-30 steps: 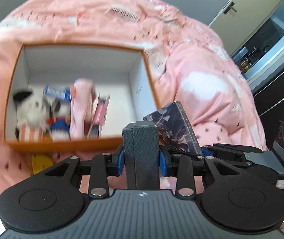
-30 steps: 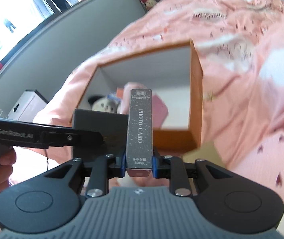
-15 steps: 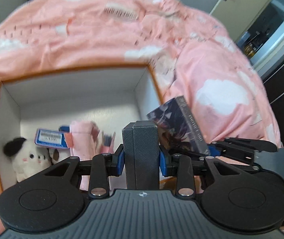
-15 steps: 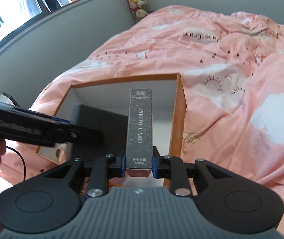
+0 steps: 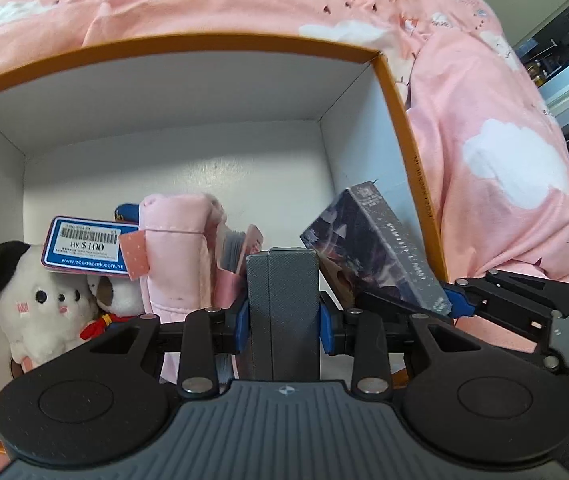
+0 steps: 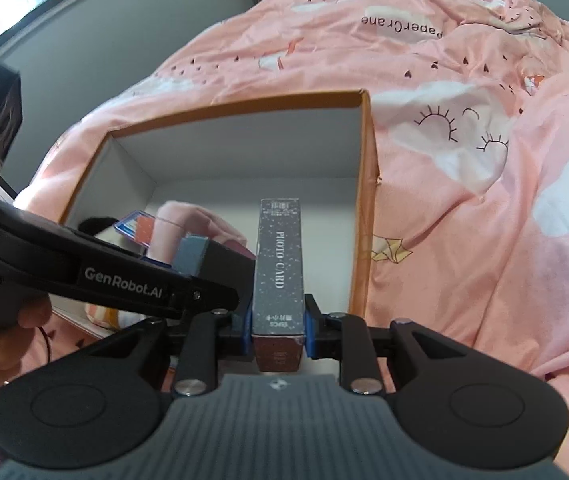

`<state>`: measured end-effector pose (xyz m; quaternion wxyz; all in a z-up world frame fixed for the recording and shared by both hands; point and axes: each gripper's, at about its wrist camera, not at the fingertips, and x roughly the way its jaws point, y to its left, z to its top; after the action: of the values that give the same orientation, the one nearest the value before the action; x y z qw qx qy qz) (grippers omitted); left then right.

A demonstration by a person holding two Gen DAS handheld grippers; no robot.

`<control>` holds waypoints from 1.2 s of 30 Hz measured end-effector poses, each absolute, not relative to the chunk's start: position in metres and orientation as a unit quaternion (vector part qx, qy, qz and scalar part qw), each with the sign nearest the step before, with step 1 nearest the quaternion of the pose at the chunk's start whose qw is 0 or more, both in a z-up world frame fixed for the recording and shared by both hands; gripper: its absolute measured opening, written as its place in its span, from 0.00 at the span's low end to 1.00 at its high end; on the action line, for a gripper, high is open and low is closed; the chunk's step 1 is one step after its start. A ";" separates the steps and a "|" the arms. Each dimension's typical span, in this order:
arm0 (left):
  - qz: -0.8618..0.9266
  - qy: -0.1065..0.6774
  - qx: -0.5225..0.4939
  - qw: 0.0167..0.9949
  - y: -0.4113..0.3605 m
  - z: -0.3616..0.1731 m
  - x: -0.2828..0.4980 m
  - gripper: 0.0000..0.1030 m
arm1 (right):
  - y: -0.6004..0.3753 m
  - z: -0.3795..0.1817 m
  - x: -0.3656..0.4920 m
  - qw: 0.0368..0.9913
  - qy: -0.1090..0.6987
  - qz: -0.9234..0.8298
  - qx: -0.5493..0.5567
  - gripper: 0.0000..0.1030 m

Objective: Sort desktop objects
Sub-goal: 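Lift both held boxes and carry them over the orange box, then lower both boxes into the orange box beside the pouch and open both grippers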

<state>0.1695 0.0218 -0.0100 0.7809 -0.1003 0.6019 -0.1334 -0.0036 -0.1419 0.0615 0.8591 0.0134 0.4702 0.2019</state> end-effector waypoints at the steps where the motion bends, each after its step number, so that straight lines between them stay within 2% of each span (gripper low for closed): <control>1: -0.133 0.605 -0.098 0.779 0.021 -0.011 0.170 0.37 | -0.138 0.060 -0.004 0.859 0.471 0.198 0.004 0.24; 8: -0.126 0.618 -0.109 0.769 0.025 -0.011 0.178 0.38 | -0.123 0.051 0.000 0.851 0.486 0.197 -0.032 0.26; 18: -0.140 0.609 -0.154 0.765 0.038 -0.009 0.173 0.53 | -0.111 0.048 0.002 0.833 0.505 0.207 -0.090 0.28; 21: -0.145 0.603 -0.142 0.772 0.038 -0.005 0.167 0.51 | -0.105 0.047 0.003 0.826 0.511 0.211 -0.109 0.30; 22: -0.151 0.598 -0.136 0.775 0.039 -0.003 0.164 0.40 | -0.104 0.046 0.004 0.824 0.513 0.213 -0.113 0.32; 28: -0.151 0.597 -0.127 0.777 0.033 -0.010 0.162 0.38 | -0.097 0.044 0.009 0.795 0.541 0.236 -0.144 0.36; 36: -0.142 0.612 -0.149 0.763 0.028 -0.033 0.167 0.38 | -0.098 0.044 0.023 0.748 0.588 0.271 -0.149 0.34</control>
<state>0.1675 0.0283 -0.0329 0.7633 -0.1490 0.6123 -0.1424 0.0228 -0.0975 0.0437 0.7477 -0.1494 0.5877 0.2706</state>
